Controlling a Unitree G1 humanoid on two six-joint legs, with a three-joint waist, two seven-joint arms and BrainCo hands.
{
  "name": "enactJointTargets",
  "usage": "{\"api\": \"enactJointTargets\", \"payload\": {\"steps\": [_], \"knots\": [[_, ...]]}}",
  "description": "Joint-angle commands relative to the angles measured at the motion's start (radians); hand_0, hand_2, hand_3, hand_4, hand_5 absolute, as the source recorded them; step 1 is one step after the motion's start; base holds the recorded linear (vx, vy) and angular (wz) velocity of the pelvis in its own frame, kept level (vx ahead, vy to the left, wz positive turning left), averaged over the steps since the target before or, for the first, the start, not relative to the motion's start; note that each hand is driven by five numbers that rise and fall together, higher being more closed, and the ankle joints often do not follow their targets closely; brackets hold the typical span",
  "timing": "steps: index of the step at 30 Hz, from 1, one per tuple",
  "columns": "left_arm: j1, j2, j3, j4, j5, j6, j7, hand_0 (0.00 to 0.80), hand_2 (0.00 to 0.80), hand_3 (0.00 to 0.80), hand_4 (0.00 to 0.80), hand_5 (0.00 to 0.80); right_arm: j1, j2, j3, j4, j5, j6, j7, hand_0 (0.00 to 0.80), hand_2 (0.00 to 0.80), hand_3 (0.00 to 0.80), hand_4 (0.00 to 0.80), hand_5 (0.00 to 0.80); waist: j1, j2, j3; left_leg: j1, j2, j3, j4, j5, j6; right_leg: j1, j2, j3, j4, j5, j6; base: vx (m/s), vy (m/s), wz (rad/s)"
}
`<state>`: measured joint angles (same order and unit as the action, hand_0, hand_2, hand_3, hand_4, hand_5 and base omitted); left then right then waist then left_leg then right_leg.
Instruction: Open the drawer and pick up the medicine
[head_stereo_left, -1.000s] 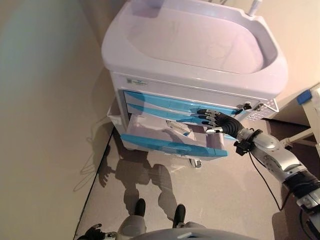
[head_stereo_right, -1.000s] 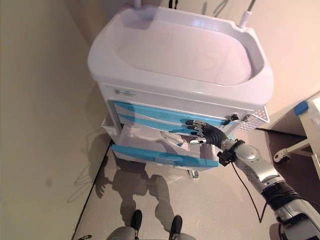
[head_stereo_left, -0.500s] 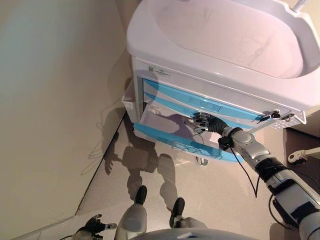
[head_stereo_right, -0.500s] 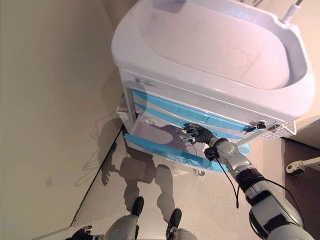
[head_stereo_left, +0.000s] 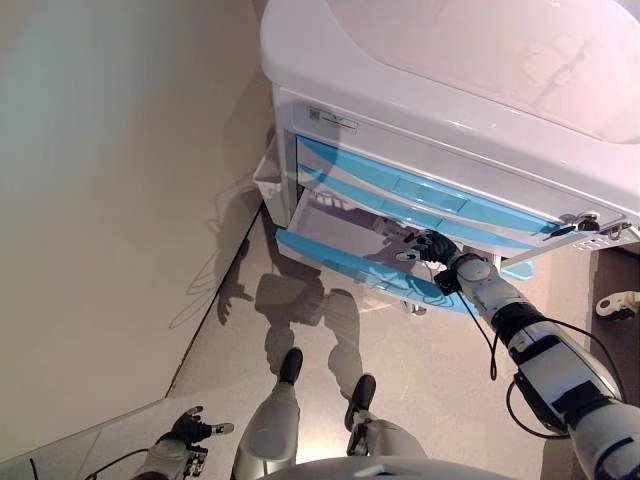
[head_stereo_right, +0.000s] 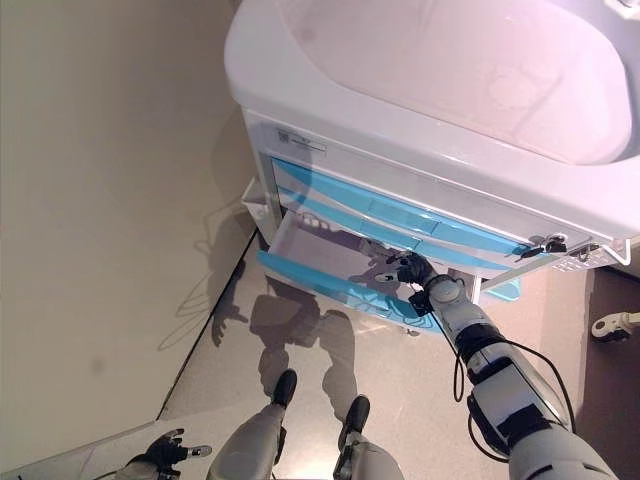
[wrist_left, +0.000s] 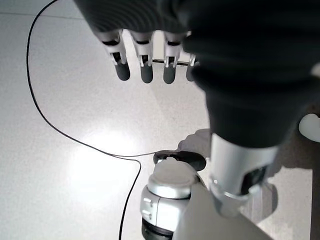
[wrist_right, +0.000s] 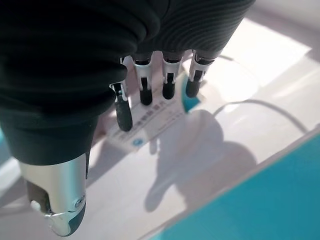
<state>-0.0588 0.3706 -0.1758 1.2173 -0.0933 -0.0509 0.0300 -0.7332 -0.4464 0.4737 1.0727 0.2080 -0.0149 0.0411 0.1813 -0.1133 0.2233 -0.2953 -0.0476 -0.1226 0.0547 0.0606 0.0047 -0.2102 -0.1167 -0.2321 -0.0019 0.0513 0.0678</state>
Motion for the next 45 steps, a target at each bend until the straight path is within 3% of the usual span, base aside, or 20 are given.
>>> {"api": "enactJointTargets", "payload": {"steps": [1, 5, 10, 18, 38, 41, 45], "knots": [[-0.027, 0.006, -0.027, 0.005, -0.02, 0.004, 0.04, 0.0, 0.0, 0.0, 0.0, 0.0, -0.07, -0.01, -0.057, 0.009, -0.042, -0.032, -0.098, 0.0, 0.0, 0.0, 0.0, 0.0, 0.009, 0.019, 0.008, 0.004, -0.029, 0.022, -0.061, 0.02, 0.017, -0.059, -0.031, -0.012, 0.161, -0.041, 0.026, -0.047, -0.003, 0.03], [-0.046, -0.006, -0.029, -0.003, -0.027, -0.005, 0.068, 0.0, 0.0, 0.0, 0.0, 0.0, -0.054, 0.01, -0.08, -0.04, -0.072, -0.045, -0.173, 0.0, 0.0, 0.0, 0.0, 0.0, -0.002, 0.031, 0.027, -0.014, -0.029, 0.028, -0.052, 0.021, 0.019, -0.079, -0.031, -0.003, 0.166, -0.034, 0.025, -0.039, 0.021, 0.0], [-0.062, -0.032, -0.02, -0.014, -0.021, -0.014, 0.115, 0.0, 0.0, 0.0, 0.0, 0.0, 0.087, 0.059, -0.102, -0.235, -0.143, -0.083, -0.261, 0.0, 0.0, 0.0, 0.0, 0.0, -0.021, 0.045, 0.051, -0.028, -0.026, 0.041, -0.045, 0.021, 0.021, -0.102, -0.031, 0.014, 0.173, -0.031, 0.026, -0.032, 0.026, -0.04], [-0.07, -0.059, 0.003, -0.023, -0.013, -0.018, 0.144, 0.0, 0.0, 0.0, 0.0, 0.0, 0.288, 0.09, -0.098, -0.473, -0.174, -0.102, -0.226, 0.0, 0.0, 0.0, 0.0, 0.0, -0.051, 0.055, 0.067, -0.039, -0.026, 0.059, -0.042, 0.019, 0.025, -0.132, -0.034, 0.034, 0.181, -0.023, 0.029, -0.023, 0.03, -0.11], [-0.079, -0.063, 0.038, -0.004, 0.001, -0.015, 0.15, 0.0, 0.0, 0.0, 0.0, 0.0, 0.48, 0.057, -0.086, -0.646, -0.211, -0.093, -0.14, 0.0, 0.0, 0.0, 0.0, 0.0, -0.094, 0.04, 0.075, -0.039, -0.02, 0.085, -0.048, 0.019, 0.022, -0.158, -0.028, 0.064, 0.182, -0.014, 0.031, -0.009, 0.005, -0.07], [-0.078, -0.065, 0.045, -0.001, 0.005, -0.014, 0.151, 0.0, 0.0, 0.0, 0.0, 0.0, 0.508, 0.036, -0.095, -0.707, -0.228, -0.107, -0.14, 0.0, 0.0, 0.0, 0.0, 0.0, -0.1, 0.037, 0.077, -0.037, -0.019, 0.088, -0.05, 0.018, 0.023, -0.16, -0.026, 0.066, 0.183, -0.015, 0.031, 0.0, 0.0, 0.0], [-0.077, -0.069, 0.043, -0.018, 0.021, -0.033, 0.171, 0.0, 0.0, 0.0, 0.0, 0.0, 0.526, -0.039, -0.1, -0.805, -0.391, -0.17, -0.225, 0.0, 0.0, 0.0, 0.0, 0.0, -0.105, 0.038, 0.088, -0.037, -0.019, 0.092, -0.05, 0.018, 0.023, -0.162, -0.026, 0.069, 0.184, -0.015, 0.035, 0.0, 0.0, 0.0]]}}
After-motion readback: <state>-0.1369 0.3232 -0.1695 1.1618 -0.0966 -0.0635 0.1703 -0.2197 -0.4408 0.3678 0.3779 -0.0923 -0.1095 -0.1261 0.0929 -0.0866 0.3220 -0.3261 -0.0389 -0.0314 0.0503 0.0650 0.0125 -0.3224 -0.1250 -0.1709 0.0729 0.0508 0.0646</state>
